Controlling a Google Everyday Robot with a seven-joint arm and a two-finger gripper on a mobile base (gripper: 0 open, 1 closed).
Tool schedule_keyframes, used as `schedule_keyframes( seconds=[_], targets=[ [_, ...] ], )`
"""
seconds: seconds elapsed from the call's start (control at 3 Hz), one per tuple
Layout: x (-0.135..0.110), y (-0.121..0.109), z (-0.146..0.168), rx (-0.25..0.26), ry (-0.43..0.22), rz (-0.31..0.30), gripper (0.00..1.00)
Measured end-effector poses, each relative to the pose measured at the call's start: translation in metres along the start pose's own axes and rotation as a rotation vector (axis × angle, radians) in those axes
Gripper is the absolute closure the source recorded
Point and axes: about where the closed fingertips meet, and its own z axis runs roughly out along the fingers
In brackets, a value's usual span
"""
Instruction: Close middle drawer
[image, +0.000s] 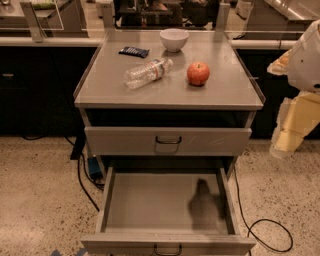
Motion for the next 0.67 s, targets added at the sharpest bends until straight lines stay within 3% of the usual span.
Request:
schedule_keyframes(
  seconds=[0.33, 0.67],
  targets=[
    [-0.001, 0.003, 0.006, 0.006, -0.001, 0.009, 0.00],
    [-0.003, 0.020, 0.041, -0.031, -0.056, 0.024, 0.00]
  ],
)
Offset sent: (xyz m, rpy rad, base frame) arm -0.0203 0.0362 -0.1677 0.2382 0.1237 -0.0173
